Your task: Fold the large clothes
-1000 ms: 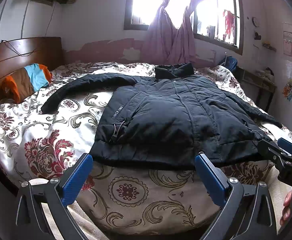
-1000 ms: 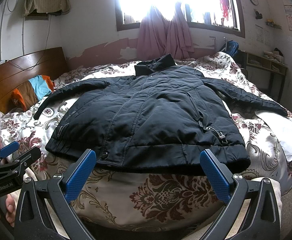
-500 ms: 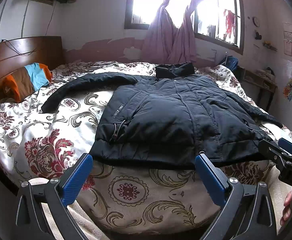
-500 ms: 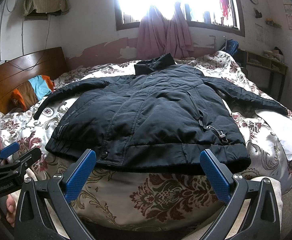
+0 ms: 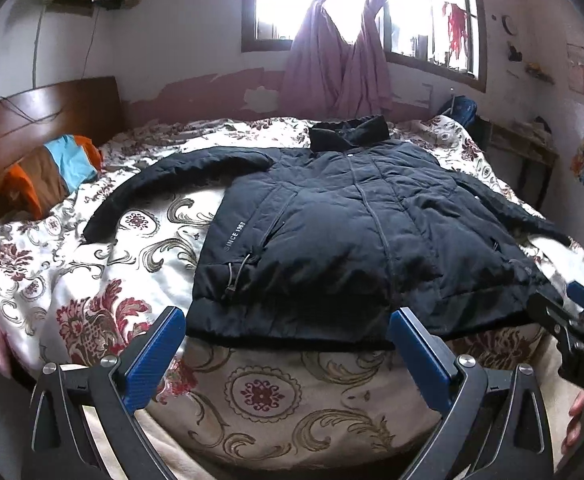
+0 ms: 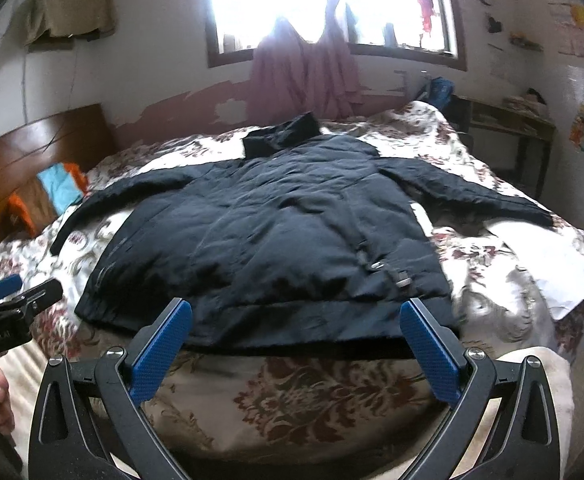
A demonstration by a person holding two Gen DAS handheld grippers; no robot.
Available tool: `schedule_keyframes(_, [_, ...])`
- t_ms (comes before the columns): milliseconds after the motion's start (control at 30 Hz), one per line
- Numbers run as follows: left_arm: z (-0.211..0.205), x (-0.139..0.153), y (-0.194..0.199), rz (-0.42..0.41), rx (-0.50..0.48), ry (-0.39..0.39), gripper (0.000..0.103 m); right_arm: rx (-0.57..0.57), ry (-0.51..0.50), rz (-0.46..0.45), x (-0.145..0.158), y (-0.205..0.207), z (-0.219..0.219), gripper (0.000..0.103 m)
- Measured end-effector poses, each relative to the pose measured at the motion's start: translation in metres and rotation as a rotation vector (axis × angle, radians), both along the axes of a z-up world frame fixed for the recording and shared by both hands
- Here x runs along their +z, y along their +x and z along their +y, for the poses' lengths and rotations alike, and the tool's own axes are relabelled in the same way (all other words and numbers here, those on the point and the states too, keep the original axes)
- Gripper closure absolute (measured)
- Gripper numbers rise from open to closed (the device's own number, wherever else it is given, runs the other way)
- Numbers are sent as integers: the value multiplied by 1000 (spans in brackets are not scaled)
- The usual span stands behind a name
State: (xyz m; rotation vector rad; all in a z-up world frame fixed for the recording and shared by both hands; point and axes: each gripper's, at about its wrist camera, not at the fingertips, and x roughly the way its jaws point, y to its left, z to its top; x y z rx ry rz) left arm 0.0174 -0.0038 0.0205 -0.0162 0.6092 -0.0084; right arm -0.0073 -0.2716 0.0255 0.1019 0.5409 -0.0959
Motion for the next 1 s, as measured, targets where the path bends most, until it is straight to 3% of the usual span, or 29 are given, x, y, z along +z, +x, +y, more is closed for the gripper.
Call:
schedule_keyframes(200, [-5, 11, 29, 39, 30, 17, 0, -148, 75, -64, 18, 18, -57, 1])
schedule_keyframes(500, [-31, 4, 93, 151, 54, -25, 0, -357, 242, -82, 2, 84, -163, 1])
schedule_keyframes(800, [-91, -1, 184, 201, 3, -73, 0, -645, 333, -102, -8, 167, -290, 1])
schedule_keyframes(1000, [-153, 7, 249, 202, -98, -55, 0, -815, 388, -82, -30, 217, -360, 1])
